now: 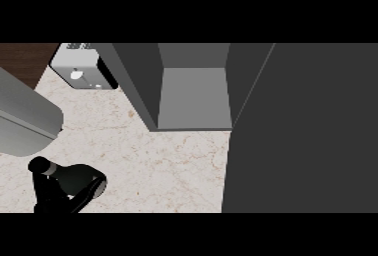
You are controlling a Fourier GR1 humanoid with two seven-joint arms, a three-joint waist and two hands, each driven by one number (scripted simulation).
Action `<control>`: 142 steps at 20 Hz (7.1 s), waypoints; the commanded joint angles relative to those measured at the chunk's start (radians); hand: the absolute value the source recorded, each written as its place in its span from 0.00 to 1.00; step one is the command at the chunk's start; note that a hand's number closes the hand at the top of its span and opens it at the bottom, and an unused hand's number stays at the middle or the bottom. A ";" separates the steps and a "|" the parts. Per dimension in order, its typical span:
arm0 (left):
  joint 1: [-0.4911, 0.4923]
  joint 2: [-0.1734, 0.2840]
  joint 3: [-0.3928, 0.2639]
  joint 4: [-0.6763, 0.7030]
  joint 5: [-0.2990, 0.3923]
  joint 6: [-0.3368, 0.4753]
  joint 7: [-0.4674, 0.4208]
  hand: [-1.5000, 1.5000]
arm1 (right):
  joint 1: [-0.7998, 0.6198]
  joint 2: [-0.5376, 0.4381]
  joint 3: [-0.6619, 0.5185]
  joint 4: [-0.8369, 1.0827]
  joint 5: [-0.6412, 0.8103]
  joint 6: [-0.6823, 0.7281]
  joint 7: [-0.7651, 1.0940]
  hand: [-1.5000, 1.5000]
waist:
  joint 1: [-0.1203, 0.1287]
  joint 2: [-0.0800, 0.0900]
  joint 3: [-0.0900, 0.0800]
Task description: Pick up the wine, place it into the cabinet and close the cabinet
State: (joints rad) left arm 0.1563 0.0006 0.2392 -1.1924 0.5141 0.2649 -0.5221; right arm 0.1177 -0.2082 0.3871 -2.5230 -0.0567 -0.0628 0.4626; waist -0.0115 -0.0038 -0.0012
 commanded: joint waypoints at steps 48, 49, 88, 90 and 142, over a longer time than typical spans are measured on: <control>-0.100 0.002 -0.471 -0.375 -0.199 -0.153 0.131 1.00 | 0.041 0.001 -0.071 -0.165 -0.089 0.044 0.060 0.00 | 0.006 0.000 0.002; -0.117 0.003 -0.467 -0.432 -0.196 -0.124 0.202 1.00 | 0.074 -0.014 -0.119 -0.187 -0.147 0.060 0.048 0.00 | 0.002 -0.001 0.003; -0.646 -0.001 -0.674 0.213 0.130 0.304 0.051 1.00 | 0.141 0.043 -0.091 -0.213 -0.122 0.132 0.048 0.00 | -0.026 0.004 0.000; -0.683 -0.001 -0.650 0.269 0.189 0.281 0.025 1.00 | 0.127 0.037 -0.119 -0.196 -0.171 0.147 0.041 0.00 | -0.029 0.007 0.000; -1.309 0.110 -0.541 1.103 0.150 0.414 0.036 0.00 | 0.176 0.090 -0.091 -0.151 -0.134 0.220 -0.023 0.00 | -0.057 0.020 0.000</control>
State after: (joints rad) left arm -1.1519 0.0362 -0.3083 -0.1247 0.6747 0.6929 -0.4850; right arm 0.2332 -0.1056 0.2968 -2.4996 -0.1104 0.1632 0.3720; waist -0.0715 0.0119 0.0019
